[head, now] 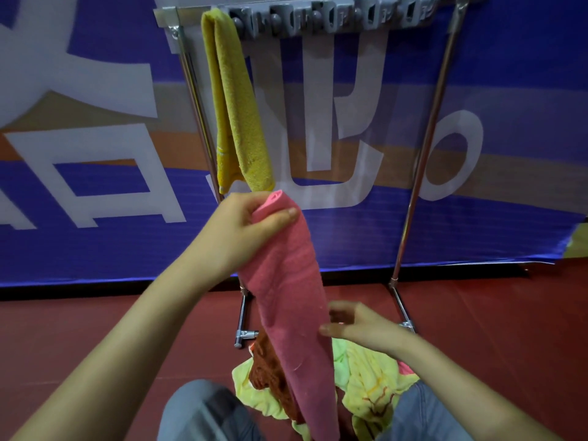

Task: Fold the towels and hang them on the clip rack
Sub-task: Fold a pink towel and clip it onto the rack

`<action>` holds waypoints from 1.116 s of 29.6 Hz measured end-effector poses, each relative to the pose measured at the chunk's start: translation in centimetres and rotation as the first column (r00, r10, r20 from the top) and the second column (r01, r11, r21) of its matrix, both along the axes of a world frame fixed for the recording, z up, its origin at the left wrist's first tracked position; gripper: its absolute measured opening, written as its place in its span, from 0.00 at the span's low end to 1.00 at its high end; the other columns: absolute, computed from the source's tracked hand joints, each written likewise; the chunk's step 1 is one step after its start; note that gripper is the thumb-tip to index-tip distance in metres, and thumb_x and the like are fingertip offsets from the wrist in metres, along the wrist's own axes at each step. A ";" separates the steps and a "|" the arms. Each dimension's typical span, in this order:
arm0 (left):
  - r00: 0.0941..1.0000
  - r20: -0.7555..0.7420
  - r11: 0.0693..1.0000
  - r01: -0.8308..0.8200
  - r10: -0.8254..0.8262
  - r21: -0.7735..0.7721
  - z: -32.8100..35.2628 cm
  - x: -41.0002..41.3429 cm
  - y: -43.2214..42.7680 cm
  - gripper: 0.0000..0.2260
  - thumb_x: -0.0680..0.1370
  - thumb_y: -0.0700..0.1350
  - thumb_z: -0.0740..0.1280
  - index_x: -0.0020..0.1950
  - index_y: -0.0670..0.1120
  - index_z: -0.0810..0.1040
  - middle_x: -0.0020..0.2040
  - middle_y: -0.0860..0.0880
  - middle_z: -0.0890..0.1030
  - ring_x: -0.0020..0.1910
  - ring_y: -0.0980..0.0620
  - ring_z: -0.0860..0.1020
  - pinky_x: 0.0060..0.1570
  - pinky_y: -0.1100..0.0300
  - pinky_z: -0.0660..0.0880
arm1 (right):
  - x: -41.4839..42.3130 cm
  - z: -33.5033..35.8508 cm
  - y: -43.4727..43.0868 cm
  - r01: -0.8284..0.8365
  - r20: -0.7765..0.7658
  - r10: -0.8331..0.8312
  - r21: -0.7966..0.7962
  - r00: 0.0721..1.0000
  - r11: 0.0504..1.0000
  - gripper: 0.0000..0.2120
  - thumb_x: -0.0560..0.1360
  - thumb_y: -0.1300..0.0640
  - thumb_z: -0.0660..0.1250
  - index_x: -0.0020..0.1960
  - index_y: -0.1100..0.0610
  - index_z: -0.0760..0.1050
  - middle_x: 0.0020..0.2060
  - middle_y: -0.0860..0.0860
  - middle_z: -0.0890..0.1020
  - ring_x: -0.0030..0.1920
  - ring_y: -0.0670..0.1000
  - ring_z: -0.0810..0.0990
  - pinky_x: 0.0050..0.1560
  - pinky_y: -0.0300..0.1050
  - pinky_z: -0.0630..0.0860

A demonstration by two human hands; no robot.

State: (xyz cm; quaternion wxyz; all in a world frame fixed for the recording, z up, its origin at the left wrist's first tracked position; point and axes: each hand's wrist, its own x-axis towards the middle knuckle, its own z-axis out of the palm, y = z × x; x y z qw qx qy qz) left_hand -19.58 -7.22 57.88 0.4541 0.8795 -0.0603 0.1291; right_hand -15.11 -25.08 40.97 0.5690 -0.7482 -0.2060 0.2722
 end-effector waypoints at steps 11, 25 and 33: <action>0.990 0.089 0.994 -0.104 0.106 -0.029 1.1 -0.7 3.0 0.08 0.74 0.44 0.66 0.35 0.53 0.77 0.28 0.55 0.77 0.28 0.64 0.72 0.30 0.73 0.69 | -0.6 -5.3 2.9 0.013 -0.022 -0.014 -0.040 1.000 0.999 0.09 0.72 0.64 0.67 0.40 0.50 0.77 0.38 0.45 0.77 0.39 0.37 0.73 0.45 0.31 0.68; 0.892 0.020 0.877 -0.449 0.453 0.169 -2.1 -0.4 9.3 0.07 0.75 0.44 0.66 0.48 0.43 0.80 0.41 0.43 0.79 0.43 0.46 0.76 0.46 0.55 0.71 | 0.1 -2.7 0.8 0.100 -0.102 -0.080 0.201 0.991 0.974 0.04 0.75 0.61 0.64 0.41 0.56 0.73 0.35 0.47 0.77 0.34 0.36 0.75 0.39 0.30 0.69; 0.940 -0.339 0.990 0.019 0.029 0.136 -7.9 -0.7 5.1 0.06 0.75 0.40 0.65 0.40 0.49 0.77 0.41 0.49 0.80 0.38 0.61 0.77 0.42 0.72 0.72 | -0.3 4.9 1.1 -0.042 -0.083 0.064 0.247 0.995 0.968 0.05 0.75 0.60 0.63 0.42 0.54 0.77 0.29 0.43 0.80 0.31 0.37 0.75 0.33 0.28 0.70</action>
